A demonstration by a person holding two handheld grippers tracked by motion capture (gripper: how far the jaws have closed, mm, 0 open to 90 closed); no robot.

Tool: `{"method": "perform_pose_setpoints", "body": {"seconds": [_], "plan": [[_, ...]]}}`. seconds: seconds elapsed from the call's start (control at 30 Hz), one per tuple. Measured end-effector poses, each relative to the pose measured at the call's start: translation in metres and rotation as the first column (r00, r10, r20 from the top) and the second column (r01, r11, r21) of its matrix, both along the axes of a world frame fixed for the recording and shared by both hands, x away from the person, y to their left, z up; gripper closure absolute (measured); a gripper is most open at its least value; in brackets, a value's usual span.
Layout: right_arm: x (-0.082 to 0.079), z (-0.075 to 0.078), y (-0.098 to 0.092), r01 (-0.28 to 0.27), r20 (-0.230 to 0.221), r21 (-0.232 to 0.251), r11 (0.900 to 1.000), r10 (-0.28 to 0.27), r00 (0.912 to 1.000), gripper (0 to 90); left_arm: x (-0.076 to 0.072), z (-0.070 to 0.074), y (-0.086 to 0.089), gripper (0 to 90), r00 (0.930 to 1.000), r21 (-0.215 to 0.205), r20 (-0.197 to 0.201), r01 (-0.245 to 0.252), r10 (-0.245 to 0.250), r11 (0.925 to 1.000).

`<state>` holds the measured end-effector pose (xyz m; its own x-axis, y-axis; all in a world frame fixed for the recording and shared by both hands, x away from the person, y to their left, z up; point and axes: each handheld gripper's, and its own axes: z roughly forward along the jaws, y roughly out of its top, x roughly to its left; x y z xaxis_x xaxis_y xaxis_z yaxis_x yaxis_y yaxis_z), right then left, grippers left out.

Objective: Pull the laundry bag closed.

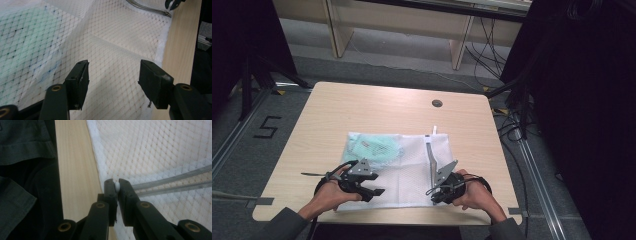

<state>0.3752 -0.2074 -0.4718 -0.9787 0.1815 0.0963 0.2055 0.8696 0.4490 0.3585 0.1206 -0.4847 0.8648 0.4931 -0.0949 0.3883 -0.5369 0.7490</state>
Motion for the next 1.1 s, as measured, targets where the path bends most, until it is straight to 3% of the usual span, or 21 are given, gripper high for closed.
{"method": "perform_pose_setpoints", "body": {"seconds": [0.17,0.47,0.6,0.8,0.93,1.1], "plan": [[0.001,0.001,-0.012,0.035,0.002,-0.016,0.999,-0.035,0.9994,85.1,0.000,-0.001,0.000,40.9,1.0000,0.006,0.000,0.005,-0.005,1.0000],[-0.001,0.003,-0.009,0.037,0.003,-0.023,0.999,-0.037,0.9993,86.6,-0.001,0.000,-0.002,41.0,1.0000,0.017,0.004,0.008,-0.008,0.9998],[-0.001,0.006,-0.009,0.048,0.010,-0.006,0.999,-0.048,0.9988,86.7,-0.003,0.001,-0.009,40.9,0.9997,-0.015,0.011,0.023,-0.023,0.9996],[-0.001,0.010,-0.008,0.074,0.002,0.011,0.997,-0.074,0.9973,86.7,-0.010,-0.002,-0.044,40.4,0.9949,-0.048,0.039,0.095,-0.093,0.9944],[0.000,0.014,-0.006,0.076,0.011,0.026,0.997,-0.077,0.9970,86.8,-0.015,-0.006,-0.069,38.9,0.9872,-0.031,0.050,0.153,-0.151,0.9877],[0.001,0.016,-0.004,0.081,0.004,0.041,0.996,-0.081,0.9967,86.7,-0.021,-0.011,-0.091,39.6,0.9846,-0.052,0.041,0.172,-0.170,0.9838]]}}
